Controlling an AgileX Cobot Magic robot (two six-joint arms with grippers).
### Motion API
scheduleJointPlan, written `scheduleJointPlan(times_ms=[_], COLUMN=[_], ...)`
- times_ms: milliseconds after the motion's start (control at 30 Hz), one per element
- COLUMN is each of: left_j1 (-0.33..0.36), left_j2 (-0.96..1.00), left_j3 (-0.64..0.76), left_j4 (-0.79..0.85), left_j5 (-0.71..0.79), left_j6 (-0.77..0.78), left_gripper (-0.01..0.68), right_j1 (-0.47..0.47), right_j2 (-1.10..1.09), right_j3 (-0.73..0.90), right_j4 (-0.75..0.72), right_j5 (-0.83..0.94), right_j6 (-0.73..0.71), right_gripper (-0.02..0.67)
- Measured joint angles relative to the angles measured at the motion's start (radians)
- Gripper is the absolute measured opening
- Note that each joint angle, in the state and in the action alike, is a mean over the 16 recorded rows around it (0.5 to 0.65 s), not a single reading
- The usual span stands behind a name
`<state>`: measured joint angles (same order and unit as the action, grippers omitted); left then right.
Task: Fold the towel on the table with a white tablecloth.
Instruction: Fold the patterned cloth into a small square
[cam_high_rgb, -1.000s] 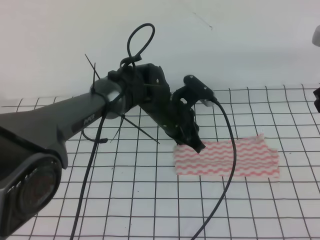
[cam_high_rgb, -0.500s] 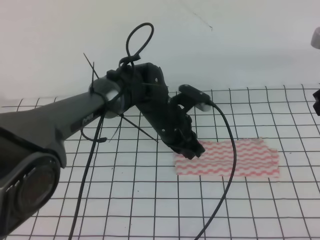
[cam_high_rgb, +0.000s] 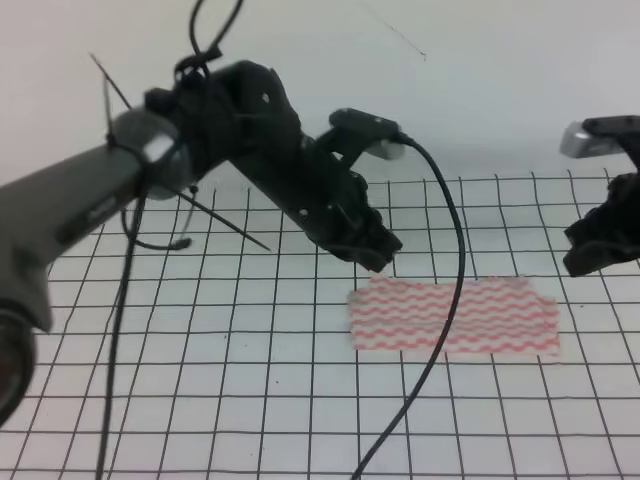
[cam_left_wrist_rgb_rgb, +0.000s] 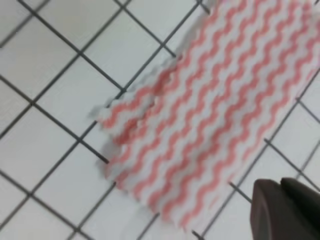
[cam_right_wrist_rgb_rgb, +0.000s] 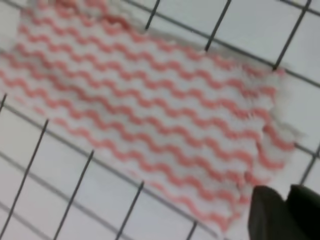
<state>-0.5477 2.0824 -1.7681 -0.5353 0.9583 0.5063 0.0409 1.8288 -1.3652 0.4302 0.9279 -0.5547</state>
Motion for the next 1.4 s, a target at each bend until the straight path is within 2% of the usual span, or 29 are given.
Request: scheduleJointPlan(times_ms=[200,333,867,1067,1400], left_j1=[0.025,0.039,0.047,0.047,0.048], left_j2=[-0.095,-0.136,-0.17,-0.17,-0.17], left_j3=[0.077,0.127,0.166,0.166,0.166], left_j4=[-0.013,-0.03,-0.083,-0.081,-0.079], left_j5=[-0.009,-0.02,-0.028,-0.032,-0.037], left_j6=[0.019,0.037,0.078,0.085,0.092], left_gripper=[-0.001,-0.001,-0.002,-0.002,-0.002], right_j1=[0.0,0.0,0.0,0.0,0.002], right_j2=[0.114,0.174,0.342,0.371,0.404], right_j3=[-0.004,-0.028,-0.246,-0.262,-0.265], right_j4=[0.061,0.091,0.07,0.064,0.145], right_j5=[-0.09,-0.126,-0.004,0.025,0.041], right_j6=[-0.041,-0.051,0.022,0.043,0.003], right_gripper=[0.19,0.216,0.223,0.223,0.22])
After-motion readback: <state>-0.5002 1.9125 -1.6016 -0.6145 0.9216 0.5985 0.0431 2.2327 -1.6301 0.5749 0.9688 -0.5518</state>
